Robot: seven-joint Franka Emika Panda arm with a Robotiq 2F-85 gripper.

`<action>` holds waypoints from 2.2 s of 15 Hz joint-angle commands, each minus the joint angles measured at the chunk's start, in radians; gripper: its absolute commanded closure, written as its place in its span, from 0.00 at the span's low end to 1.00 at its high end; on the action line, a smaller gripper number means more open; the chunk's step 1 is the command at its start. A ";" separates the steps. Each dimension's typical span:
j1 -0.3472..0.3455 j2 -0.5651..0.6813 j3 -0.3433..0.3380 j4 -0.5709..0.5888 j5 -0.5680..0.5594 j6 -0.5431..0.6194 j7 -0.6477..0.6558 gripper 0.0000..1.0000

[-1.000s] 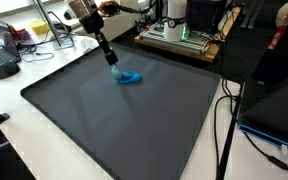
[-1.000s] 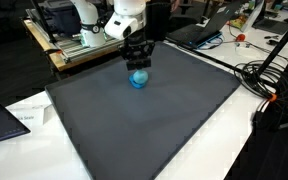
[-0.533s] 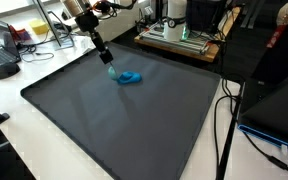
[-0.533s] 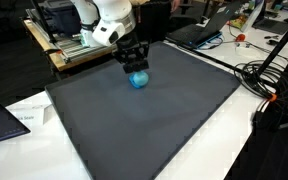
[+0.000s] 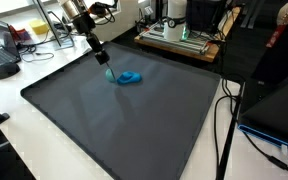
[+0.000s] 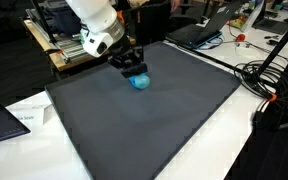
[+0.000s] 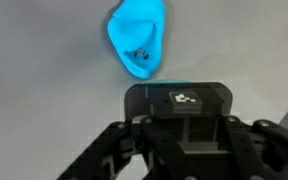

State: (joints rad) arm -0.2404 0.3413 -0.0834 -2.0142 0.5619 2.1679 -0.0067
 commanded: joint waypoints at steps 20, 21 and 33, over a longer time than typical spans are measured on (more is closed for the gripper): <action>-0.220 0.269 -0.024 0.147 0.418 -0.303 -0.509 0.78; -0.221 0.276 -0.028 0.152 0.420 -0.314 -0.516 0.78; -0.020 0.022 -0.070 0.027 0.191 -0.132 -0.341 0.78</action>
State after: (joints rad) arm -0.3269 0.4814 -0.1386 -1.8894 0.8241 1.9365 -0.4061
